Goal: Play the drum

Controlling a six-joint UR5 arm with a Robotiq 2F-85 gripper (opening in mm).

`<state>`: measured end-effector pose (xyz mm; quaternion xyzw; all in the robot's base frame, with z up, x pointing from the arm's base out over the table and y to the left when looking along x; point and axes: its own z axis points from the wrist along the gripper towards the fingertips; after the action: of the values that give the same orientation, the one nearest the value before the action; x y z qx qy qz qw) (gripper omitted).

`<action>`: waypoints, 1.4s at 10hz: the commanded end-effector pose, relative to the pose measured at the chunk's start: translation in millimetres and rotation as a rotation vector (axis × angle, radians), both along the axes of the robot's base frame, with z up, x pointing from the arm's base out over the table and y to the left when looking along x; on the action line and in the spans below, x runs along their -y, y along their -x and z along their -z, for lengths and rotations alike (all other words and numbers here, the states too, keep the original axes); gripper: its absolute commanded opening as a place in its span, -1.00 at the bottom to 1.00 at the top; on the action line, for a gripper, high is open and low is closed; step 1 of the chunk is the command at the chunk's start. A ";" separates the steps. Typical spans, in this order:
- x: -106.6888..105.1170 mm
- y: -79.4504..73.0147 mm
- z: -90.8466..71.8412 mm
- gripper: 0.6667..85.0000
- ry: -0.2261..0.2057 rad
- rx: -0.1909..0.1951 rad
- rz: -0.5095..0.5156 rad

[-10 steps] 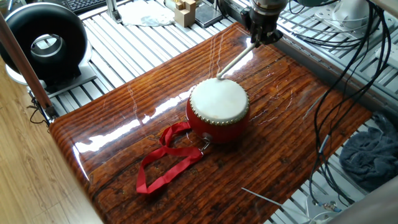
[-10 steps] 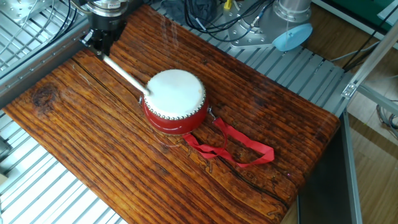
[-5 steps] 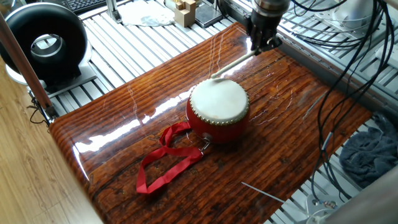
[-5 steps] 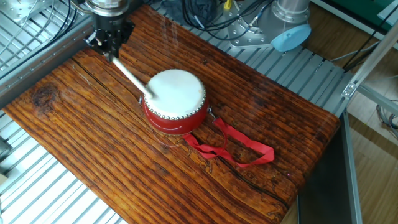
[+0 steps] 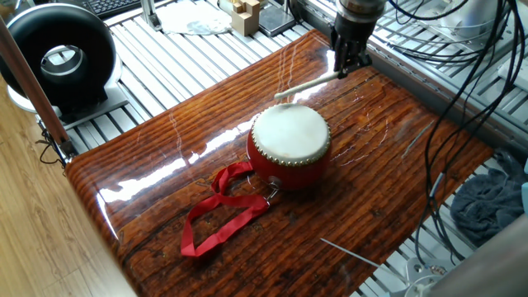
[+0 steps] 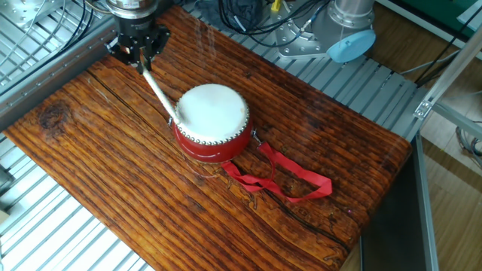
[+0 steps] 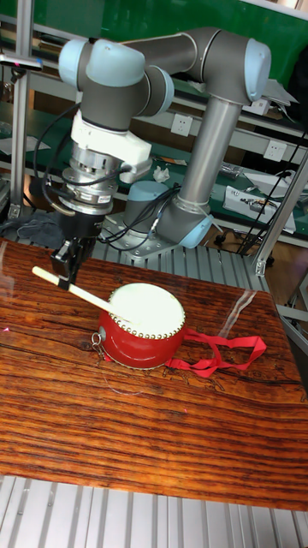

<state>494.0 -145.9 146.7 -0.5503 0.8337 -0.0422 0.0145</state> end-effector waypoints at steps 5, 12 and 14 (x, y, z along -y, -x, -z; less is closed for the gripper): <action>-16.2 7.8 4.2 -0.99 -0.088 -0.028 0.463; -15.5 12.1 43.0 -0.99 -0.116 -0.014 0.504; -11.5 14.6 52.2 -0.99 -0.110 -0.012 0.496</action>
<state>479.5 -132.1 105.8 -0.3288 0.9442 0.0040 0.0212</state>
